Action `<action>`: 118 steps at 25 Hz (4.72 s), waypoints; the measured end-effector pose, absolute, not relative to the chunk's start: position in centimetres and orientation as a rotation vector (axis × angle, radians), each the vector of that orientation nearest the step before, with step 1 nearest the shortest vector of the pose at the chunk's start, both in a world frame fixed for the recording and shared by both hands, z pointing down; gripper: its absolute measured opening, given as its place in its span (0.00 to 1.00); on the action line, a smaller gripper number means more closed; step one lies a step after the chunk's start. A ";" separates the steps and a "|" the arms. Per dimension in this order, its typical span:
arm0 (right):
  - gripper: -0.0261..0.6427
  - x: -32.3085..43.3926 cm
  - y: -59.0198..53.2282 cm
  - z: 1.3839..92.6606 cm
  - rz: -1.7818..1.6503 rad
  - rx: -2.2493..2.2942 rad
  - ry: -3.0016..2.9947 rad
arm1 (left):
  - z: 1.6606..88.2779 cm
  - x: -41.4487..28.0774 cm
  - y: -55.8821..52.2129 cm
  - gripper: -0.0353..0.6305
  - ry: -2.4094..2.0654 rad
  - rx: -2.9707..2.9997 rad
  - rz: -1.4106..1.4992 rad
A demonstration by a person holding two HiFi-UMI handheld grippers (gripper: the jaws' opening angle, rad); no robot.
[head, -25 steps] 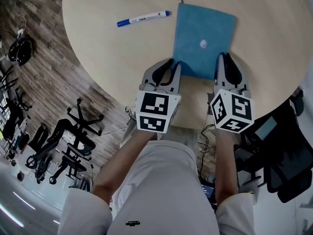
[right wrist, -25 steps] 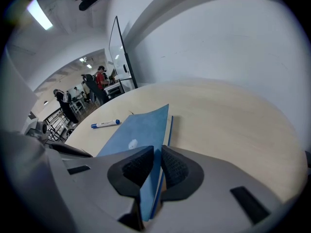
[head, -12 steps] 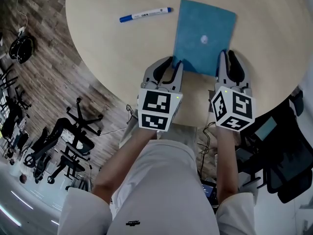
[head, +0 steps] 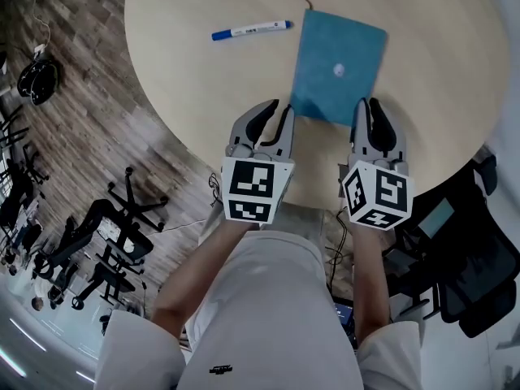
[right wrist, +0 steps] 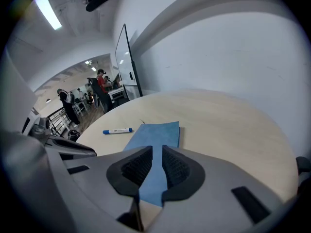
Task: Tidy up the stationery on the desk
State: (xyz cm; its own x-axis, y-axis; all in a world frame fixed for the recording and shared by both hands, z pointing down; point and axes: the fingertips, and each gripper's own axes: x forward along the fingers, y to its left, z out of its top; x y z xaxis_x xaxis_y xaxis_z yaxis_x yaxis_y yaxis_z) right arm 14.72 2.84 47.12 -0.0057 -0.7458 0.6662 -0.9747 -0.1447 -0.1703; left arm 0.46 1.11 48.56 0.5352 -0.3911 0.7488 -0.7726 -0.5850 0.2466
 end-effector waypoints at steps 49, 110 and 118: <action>0.09 7.1 -5.5 45.8 1.091 1.750 -1.957 | 52.1 -0.1 -14.1 0.20 -0.189 2.726 1.605; 0.09 10.4 -0.5 44.1 1.030 1.762 -1.990 | 53.3 2.6 -6.9 0.17 -0.683 1.819 0.721; 0.09 11.1 -0.2 45.2 1.062 1.762 -1.976 | 54.7 3.8 -6.7 0.17 -0.686 1.795 0.727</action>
State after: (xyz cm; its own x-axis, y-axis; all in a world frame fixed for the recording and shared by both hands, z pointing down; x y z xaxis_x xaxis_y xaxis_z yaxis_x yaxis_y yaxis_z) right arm 11.05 -0.17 45.18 -0.2112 -0.7322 0.6475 -0.9441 -0.0186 -0.3290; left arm 3.84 -6.68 54.72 0.6530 -0.1139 0.7487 -0.7407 -0.3019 0.6002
